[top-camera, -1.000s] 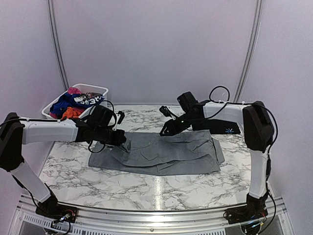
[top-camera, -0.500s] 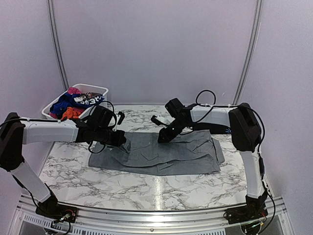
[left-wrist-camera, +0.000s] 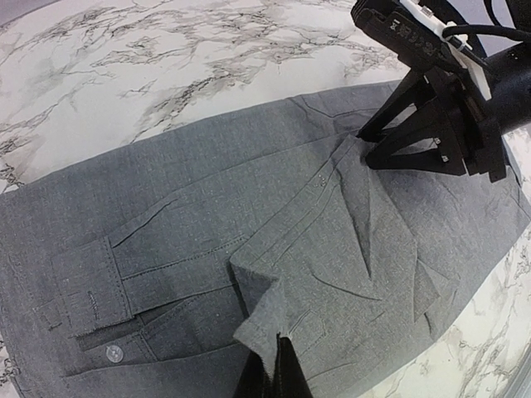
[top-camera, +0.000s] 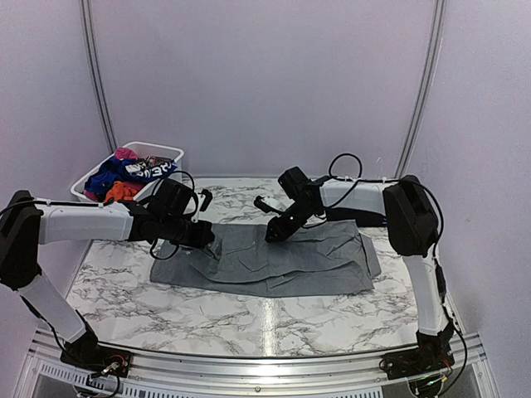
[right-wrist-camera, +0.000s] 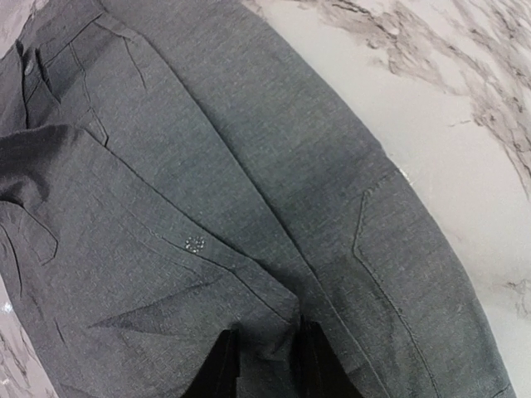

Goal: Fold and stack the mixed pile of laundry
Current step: Adjust the rectangle-folded shirt at the center of the board.

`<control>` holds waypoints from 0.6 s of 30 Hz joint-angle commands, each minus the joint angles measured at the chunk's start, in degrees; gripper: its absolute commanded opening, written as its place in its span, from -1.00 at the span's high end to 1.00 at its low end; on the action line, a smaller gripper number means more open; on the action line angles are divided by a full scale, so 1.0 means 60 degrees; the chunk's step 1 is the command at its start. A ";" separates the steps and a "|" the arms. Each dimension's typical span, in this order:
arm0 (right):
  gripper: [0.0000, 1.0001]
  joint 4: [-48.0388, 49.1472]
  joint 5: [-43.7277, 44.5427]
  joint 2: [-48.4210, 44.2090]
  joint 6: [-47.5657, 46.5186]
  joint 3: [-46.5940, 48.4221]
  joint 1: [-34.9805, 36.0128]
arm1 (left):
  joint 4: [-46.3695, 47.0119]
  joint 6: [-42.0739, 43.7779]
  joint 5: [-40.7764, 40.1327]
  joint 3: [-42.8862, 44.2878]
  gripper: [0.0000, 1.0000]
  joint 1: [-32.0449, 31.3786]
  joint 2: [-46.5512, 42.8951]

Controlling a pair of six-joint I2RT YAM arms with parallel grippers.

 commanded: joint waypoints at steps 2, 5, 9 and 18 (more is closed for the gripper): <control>0.80 -0.0133 -0.0465 0.0232 -0.0117 0.0426 0.0054 | 0.0143 0.0206 0.0084 0.0245 1.00 -0.0039 0.0122; 1.00 -0.0099 -0.0578 0.0192 -0.0060 0.0442 0.0036 | 0.0165 0.0281 0.0126 0.0232 1.00 -0.0059 -0.0026; 1.00 0.0043 -0.0892 0.0033 0.0097 0.0374 -0.0211 | 0.0173 0.0643 0.0247 0.0192 1.00 -0.0153 -0.0383; 1.00 0.1206 -0.2738 -0.0446 0.0690 -0.0506 -0.1259 | 0.0166 0.1172 -0.0975 -0.0320 1.00 -0.0200 -0.0934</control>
